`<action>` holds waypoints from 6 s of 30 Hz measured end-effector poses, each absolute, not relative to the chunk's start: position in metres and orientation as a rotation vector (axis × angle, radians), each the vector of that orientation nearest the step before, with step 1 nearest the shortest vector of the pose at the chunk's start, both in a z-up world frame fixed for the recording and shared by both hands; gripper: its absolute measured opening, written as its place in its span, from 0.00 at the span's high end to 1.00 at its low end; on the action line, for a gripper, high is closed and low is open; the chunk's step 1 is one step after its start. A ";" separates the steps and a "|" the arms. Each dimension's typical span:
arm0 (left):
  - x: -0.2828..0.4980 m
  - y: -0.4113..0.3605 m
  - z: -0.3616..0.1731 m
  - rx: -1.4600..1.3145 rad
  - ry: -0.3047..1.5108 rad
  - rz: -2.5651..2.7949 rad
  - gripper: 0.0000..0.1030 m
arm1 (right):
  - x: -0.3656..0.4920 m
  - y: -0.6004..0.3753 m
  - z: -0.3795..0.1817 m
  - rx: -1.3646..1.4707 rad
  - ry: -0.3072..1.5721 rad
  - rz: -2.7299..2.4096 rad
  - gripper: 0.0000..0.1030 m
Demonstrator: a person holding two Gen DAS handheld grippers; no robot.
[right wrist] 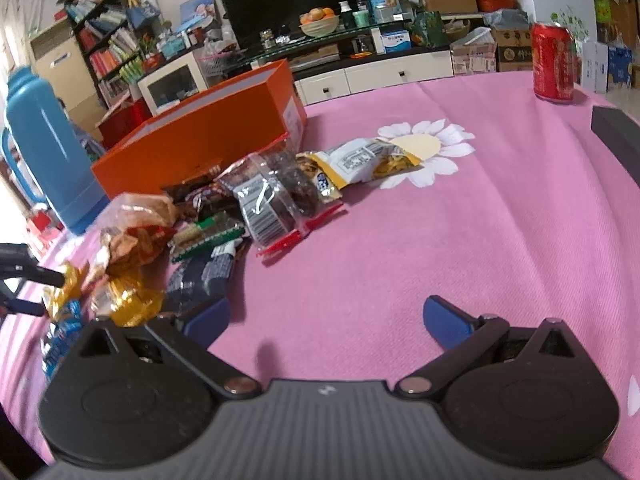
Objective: Organize snacks
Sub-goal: 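Grasp the yellow cake bag with the left tool while the right tool grasps the silver-yellow bar packet, then carry both packets into the orange box and open both tools, then move both open tools back over the snack pile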
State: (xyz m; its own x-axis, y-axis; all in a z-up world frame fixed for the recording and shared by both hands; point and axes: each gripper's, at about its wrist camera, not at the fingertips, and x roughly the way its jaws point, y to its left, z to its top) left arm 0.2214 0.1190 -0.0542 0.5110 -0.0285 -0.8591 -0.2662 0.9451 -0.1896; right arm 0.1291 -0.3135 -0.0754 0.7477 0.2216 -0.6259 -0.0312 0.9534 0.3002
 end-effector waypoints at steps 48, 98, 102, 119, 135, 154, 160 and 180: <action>0.235 0.091 -0.076 0.082 0.987 0.122 0.39 | 0.273 -0.339 -0.063 -0.041 0.746 0.110 0.01; 0.165 0.104 -0.036 -0.092 0.927 -0.002 0.90 | 0.143 -0.362 -0.051 0.248 0.759 0.025 0.52; 0.166 0.102 -0.006 -0.100 0.871 -0.037 0.90 | 0.141 -0.345 -0.011 0.262 0.669 0.092 0.52; 0.386 0.004 0.020 -0.067 0.773 -0.188 0.89 | 0.365 -0.216 0.035 0.014 0.555 0.319 0.52; 0.279 0.019 0.023 -0.032 0.704 -0.155 0.46 | 0.282 -0.249 0.036 0.159 0.540 0.314 0.24; -0.005 0.005 0.006 -0.090 0.837 -0.113 0.35 | -0.007 -0.277 0.038 0.345 0.576 0.172 0.16; 0.013 -0.002 0.014 -0.046 0.858 -0.123 0.34 | -0.004 -0.284 0.059 0.336 0.572 0.170 0.15; 0.120 0.018 -0.014 -0.003 0.976 -0.020 0.28 | 0.091 -0.288 -0.024 0.337 0.851 0.187 0.15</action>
